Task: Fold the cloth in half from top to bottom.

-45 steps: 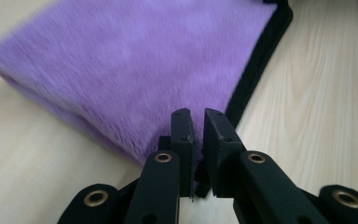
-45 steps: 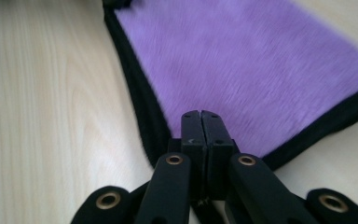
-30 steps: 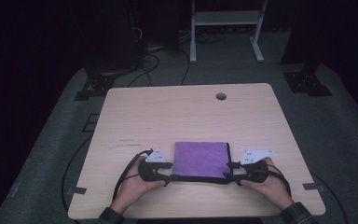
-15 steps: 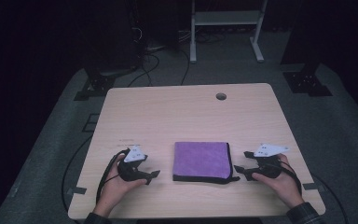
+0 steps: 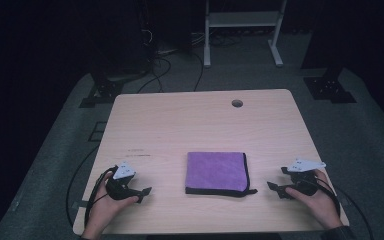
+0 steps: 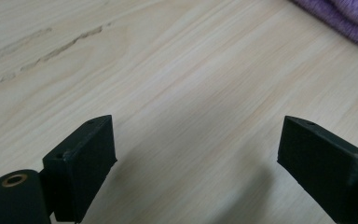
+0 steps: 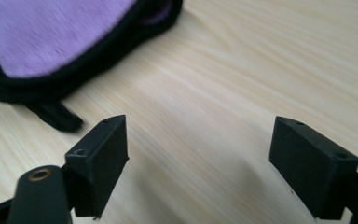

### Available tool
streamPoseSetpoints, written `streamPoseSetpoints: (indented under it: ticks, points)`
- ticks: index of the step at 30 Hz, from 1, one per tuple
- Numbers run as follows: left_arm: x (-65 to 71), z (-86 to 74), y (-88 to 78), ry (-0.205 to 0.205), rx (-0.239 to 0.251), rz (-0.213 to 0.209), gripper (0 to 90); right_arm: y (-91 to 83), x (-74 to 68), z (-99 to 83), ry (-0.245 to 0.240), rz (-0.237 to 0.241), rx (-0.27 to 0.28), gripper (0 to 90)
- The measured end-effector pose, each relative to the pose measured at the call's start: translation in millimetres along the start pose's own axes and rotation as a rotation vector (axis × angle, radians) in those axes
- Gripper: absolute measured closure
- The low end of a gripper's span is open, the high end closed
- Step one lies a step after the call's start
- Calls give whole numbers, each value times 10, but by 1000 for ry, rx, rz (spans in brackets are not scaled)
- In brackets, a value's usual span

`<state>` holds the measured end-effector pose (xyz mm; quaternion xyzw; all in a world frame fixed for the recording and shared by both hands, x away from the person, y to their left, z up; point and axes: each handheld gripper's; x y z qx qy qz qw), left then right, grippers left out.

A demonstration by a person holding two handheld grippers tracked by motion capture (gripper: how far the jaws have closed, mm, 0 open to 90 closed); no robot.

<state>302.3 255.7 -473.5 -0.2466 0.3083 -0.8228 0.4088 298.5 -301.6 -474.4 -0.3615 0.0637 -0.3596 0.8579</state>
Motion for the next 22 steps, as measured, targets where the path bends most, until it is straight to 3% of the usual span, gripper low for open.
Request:
streamPoseSetpoints:
  ticks: [2, 9, 22]
  points:
    - [-31, -38, 5, 4, -14, 13, 96, -12, 19, -45, 11, -6, -14, 180]
    - [-115, -132, -18, 11, 21, -3, 27, -7, 55, -143, 33, -46, -51, 157]
    - [-116, -138, -20, 11, 19, -1, 5, -7, 69, -197, 51, -58, -32, 122]
Point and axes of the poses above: each handheld gripper's, and its own axes: y roughly forward along the jaws, z roughly out of its top, x roughly to its right, and after that the axes turned 13 degrees about -y, right-handed
